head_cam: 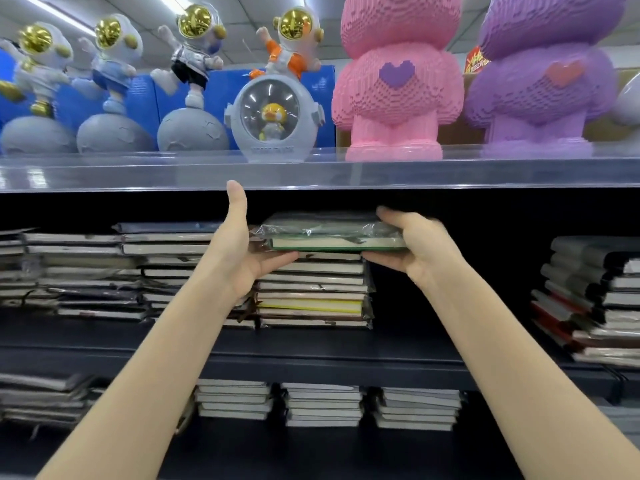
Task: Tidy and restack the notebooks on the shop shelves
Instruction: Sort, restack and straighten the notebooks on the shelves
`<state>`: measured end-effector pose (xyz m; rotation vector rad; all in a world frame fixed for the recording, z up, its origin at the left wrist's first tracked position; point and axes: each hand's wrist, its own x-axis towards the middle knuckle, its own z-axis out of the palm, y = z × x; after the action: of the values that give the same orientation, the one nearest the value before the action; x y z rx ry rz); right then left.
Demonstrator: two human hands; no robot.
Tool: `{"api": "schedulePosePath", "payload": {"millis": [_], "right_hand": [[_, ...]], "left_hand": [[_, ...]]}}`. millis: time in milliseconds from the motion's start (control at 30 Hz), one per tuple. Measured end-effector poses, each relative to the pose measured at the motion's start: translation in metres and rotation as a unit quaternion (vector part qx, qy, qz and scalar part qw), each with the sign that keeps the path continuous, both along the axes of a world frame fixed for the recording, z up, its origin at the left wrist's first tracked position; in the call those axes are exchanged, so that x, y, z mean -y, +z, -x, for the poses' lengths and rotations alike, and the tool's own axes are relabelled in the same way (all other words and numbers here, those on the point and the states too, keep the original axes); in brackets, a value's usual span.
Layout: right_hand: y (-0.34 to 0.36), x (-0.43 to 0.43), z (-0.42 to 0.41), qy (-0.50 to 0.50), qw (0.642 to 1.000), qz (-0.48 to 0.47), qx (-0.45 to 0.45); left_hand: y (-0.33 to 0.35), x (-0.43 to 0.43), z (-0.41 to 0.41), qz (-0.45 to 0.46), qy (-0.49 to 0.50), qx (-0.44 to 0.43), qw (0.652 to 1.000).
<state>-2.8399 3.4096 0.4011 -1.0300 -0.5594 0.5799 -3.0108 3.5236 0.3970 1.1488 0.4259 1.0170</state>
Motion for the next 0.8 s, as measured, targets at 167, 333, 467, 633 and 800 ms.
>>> {"api": "schedulePosePath", "payload": {"millis": [167, 333, 467, 633, 800], "right_hand": [[-0.011, 0.009, 0.009, -0.012, 1.000, -0.002, 0.008], [-0.044, 0.057, 0.020, -0.010, 0.996, -0.018, 0.090], [-0.080, 0.102, 0.022, 0.029, 0.985, -0.032, 0.166], [-0.131, 0.152, 0.006, 0.093, 0.981, -0.022, 0.167], [-0.157, 0.185, -0.007, 0.120, 0.987, -0.014, 0.104]], "left_hand": [[-0.015, 0.007, 0.006, -0.005, -0.004, -0.027, 1.000], [-0.034, 0.032, 0.011, 0.065, -0.103, -0.014, 0.992], [-0.063, 0.063, 0.006, 0.110, -0.133, -0.034, 0.984], [-0.105, 0.109, 0.004, 0.168, -0.184, -0.005, 0.968], [-0.131, 0.146, -0.004, 0.142, -0.117, -0.009, 0.983]]}}
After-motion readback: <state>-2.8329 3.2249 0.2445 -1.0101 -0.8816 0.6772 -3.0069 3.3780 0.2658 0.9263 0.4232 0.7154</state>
